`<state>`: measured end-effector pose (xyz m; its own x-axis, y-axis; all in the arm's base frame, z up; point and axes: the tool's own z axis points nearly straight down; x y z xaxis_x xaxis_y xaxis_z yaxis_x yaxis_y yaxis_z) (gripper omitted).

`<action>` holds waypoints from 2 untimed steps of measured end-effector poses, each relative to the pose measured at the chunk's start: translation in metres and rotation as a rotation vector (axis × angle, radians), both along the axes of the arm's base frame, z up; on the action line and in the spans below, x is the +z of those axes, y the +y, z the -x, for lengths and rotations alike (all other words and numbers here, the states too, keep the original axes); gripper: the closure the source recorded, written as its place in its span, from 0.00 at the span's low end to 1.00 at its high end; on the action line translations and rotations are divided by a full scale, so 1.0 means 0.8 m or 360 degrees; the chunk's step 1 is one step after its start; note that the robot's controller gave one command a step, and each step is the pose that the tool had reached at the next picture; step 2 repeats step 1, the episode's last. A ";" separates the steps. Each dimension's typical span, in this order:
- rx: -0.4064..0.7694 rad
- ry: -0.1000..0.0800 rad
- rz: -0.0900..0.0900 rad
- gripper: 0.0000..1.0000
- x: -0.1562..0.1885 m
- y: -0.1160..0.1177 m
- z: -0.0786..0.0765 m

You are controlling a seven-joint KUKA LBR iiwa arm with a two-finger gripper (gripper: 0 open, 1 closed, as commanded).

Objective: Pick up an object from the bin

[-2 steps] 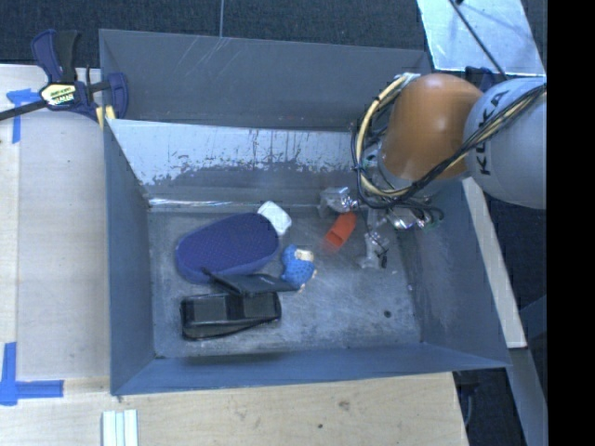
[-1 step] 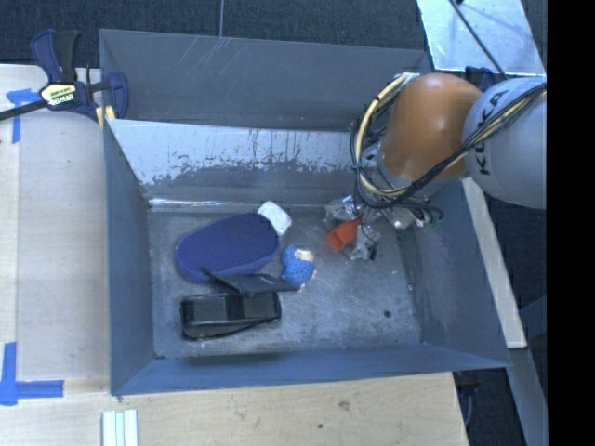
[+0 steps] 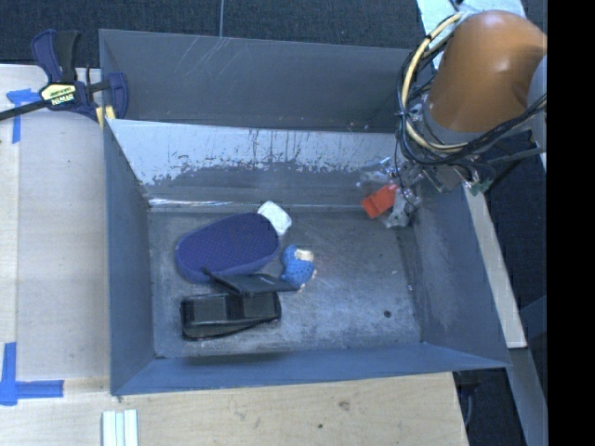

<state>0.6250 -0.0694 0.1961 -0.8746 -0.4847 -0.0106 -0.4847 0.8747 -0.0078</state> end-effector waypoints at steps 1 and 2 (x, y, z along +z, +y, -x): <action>0.0671 0.0005 0.0006 1.00 0.082 0.002 0.026; 0.0671 0.0005 0.0006 1.00 0.082 0.002 0.026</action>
Offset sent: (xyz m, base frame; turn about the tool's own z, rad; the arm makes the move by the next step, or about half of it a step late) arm -0.0222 0.0020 0.0626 -0.4226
